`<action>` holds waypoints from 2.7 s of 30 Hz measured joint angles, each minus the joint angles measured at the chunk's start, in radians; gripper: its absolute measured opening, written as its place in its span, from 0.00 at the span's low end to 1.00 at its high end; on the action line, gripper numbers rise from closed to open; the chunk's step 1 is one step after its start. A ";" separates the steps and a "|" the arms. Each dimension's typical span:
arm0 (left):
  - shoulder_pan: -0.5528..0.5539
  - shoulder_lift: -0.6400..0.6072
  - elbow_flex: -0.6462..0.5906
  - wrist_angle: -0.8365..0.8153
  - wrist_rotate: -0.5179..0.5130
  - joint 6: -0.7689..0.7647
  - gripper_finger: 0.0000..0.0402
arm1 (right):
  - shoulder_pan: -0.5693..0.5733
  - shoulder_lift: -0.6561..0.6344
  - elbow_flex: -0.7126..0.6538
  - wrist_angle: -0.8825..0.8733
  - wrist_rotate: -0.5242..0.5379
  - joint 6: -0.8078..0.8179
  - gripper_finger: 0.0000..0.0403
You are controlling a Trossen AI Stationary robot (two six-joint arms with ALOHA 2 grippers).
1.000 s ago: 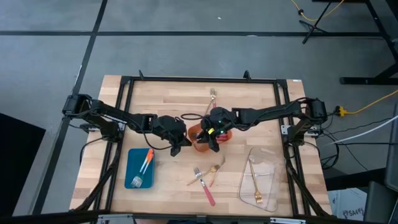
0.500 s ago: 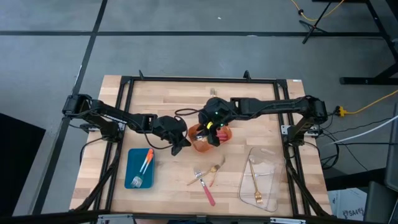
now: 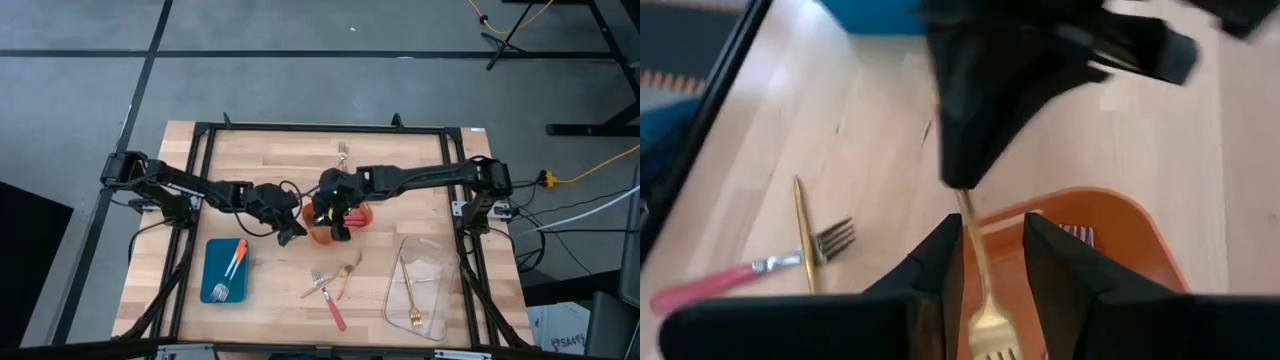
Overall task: Sort silverware by color (type)
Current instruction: Put the gold fork into the transparent bin
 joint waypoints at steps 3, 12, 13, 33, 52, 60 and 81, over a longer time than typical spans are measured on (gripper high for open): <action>0.015 0.000 0.000 0.000 0.016 -0.009 0.03 | 0.026 0.004 0.000 0.001 0.004 -0.084 0.24; 0.043 0.000 0.000 -0.001 0.018 -0.029 0.03 | 0.084 0.004 0.000 0.002 0.292 -0.185 0.24; 0.043 0.000 0.000 -0.001 0.019 -0.033 0.03 | 0.086 0.004 0.000 0.002 0.297 -0.186 0.24; 0.043 0.000 0.000 -0.001 0.021 -0.051 0.03 | 0.118 0.023 0.000 -0.008 0.391 -0.285 0.24; 0.043 0.000 0.000 -0.004 0.020 -0.051 0.03 | 0.118 0.097 0.000 0.022 0.483 -0.286 0.22; 0.043 0.000 0.000 -0.004 0.014 -0.051 0.03 | 0.118 0.097 0.000 0.016 0.473 -0.286 0.05; 0.043 0.000 0.000 -0.003 -0.051 -0.042 0.19 | 0.117 0.094 0.000 -0.010 0.420 -0.279 0.01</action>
